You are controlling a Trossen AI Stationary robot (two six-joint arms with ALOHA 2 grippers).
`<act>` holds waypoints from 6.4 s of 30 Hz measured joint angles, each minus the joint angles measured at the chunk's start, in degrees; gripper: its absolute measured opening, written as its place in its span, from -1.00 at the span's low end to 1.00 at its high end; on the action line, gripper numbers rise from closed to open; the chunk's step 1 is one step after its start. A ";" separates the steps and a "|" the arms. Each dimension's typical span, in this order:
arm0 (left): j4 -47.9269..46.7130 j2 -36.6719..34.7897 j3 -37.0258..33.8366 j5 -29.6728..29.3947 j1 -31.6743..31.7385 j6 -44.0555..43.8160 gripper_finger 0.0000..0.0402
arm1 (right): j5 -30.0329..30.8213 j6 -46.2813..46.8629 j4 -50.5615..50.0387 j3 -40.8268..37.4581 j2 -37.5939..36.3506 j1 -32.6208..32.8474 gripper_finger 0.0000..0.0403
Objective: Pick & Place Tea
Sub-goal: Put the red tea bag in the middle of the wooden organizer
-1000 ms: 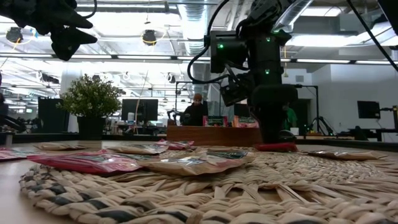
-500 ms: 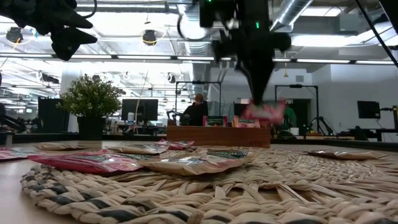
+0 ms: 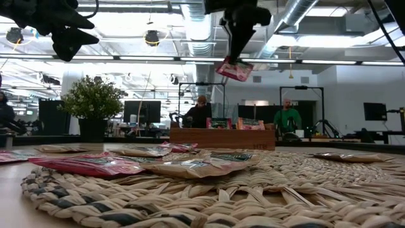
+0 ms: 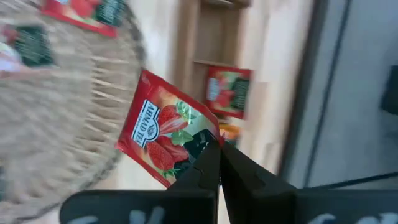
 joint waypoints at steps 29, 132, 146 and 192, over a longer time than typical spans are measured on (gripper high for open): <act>-0.01 0.11 0.00 -0.50 0.00 -1.09 -0.20 | 10.68 -27.12 11.67 0.00 14.16 -5.59 -1.00; 15.93 38.31 9.96 4.14 -0.02 -1.94 -0.20 | -0.41 37.26 22.97 -58.05 -44.97 3.22 -0.44; -9.43 74.38 42.75 7.17 -0.07 4.82 -0.20 | 0.05 39.07 41.68 -78.99 -74.53 8.46 -0.44; -14.72 95.14 50.62 8.23 4.26 20.30 -0.20 | 4.34 40.55 55.20 -97.57 -109.82 15.15 -0.44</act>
